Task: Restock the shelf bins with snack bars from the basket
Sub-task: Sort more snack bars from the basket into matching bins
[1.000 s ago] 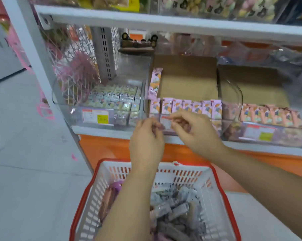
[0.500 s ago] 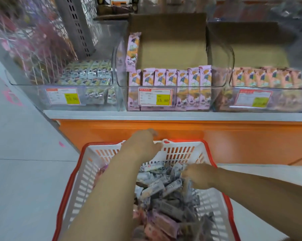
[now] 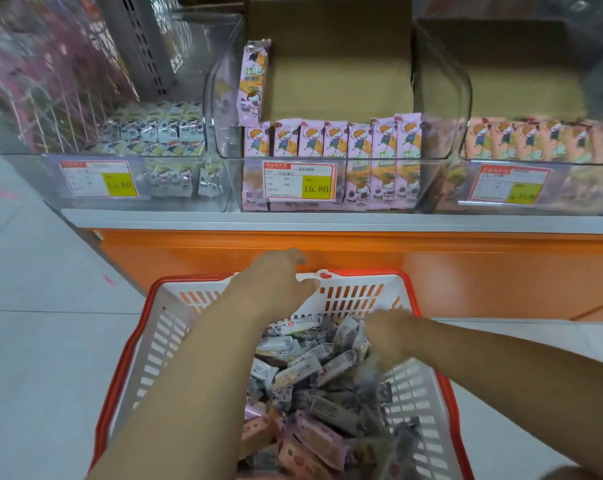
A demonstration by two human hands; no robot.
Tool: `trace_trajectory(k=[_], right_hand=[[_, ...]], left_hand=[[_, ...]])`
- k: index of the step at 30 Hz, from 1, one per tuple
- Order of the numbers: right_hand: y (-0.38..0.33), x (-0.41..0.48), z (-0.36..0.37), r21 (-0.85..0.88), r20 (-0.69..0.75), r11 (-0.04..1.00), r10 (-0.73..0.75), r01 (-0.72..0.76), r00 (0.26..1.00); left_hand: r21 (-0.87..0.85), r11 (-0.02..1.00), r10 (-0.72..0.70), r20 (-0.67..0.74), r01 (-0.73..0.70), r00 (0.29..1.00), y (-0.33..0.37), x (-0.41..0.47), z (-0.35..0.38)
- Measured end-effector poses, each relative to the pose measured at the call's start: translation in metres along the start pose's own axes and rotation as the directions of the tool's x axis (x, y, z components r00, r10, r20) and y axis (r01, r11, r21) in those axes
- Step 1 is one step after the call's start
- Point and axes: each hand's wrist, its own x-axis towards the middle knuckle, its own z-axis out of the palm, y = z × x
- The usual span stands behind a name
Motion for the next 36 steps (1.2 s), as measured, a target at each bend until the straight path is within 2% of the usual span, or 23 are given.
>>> trace_trajectory(k=[3,5,8,11,14,16,18,21,23,24,25,27,29,33,36], right_hand=[[0.006,-0.038,-0.036,0.295,-0.059,0.955,0.035,-0.016,0.998],[0.005,-0.069,-0.06,0.53,-0.143,0.847,0.04,0.043,0.989],[-0.004,-0.108,-0.083,0.794,-0.284,0.582,0.094,0.179,0.954],[-0.012,-0.126,-0.093,0.945,-0.29,0.223,0.231,0.239,0.929],[-0.021,-0.138,-0.097,0.968,-0.21,-0.07,0.31,0.242,0.927],[-0.027,-0.144,-0.095,0.942,-0.204,-0.19,0.327,0.276,0.923],[-0.033,-0.149,-0.095,0.914,-0.219,-0.259,0.332,0.312,0.918],[-0.044,-0.156,-0.102,0.864,-0.235,-0.359,0.333,0.353,0.913],[-0.051,-0.158,-0.11,0.82,-0.231,-0.431,0.352,0.377,0.907],[-0.055,-0.159,-0.114,0.805,-0.238,-0.447,0.358,0.389,0.903],[-0.059,-0.159,-0.119,0.794,-0.25,-0.452,0.367,0.407,0.896],[-0.064,-0.16,-0.132,0.785,-0.272,-0.425,0.419,0.452,0.866],[-0.068,-0.162,-0.147,0.802,-0.301,-0.333,0.491,0.495,0.817],[-0.075,-0.163,-0.178,0.827,-0.411,-0.09,0.577,0.556,0.706],[-0.083,-0.158,-0.203,0.824,-0.477,0.038,0.583,0.565,0.657]], left_hand=[[-0.033,0.999,0.016,0.02,-0.016,1.0,0.004,-0.007,-0.003],[-0.073,0.997,0.014,0.016,-0.013,1.0,0.006,-0.013,-0.006],[-0.155,0.987,0.03,0.003,-0.029,1.0,0.013,-0.025,-0.012],[-0.257,0.962,0.088,-0.016,-0.089,0.996,0.022,-0.043,-0.017],[-0.377,0.915,0.113,-0.094,-0.14,0.989,0.024,-0.062,-0.022],[-0.458,0.876,0.096,-0.139,-0.15,0.986,0.02,-0.071,-0.025],[-0.568,0.811,0.059,-0.159,-0.14,0.986,0.015,-0.076,-0.026],[-0.79,0.589,-0.054,-0.248,-0.17,0.967,0.011,-0.079,-0.027],[-0.859,0.447,-0.121,-0.336,-0.251,0.934,0.012,-0.08,-0.029],[-0.864,0.409,-0.148,-0.381,-0.294,0.913,0.012,-0.081,-0.029],[-0.844,0.415,-0.171,-0.438,-0.339,0.883,0.012,-0.083,-0.03],[-0.745,0.529,-0.176,-0.565,-0.406,0.806,0.01,-0.089,-0.035],[-0.649,0.634,-0.142,-0.632,-0.421,0.762,0.006,-0.095,-0.042],[-0.587,0.725,-0.114,-0.618,-0.36,0.778,-0.013,-0.099,-0.052],[-0.52,0.776,-0.06,-0.623,-0.356,0.78,-0.025,-0.103,-0.064]])
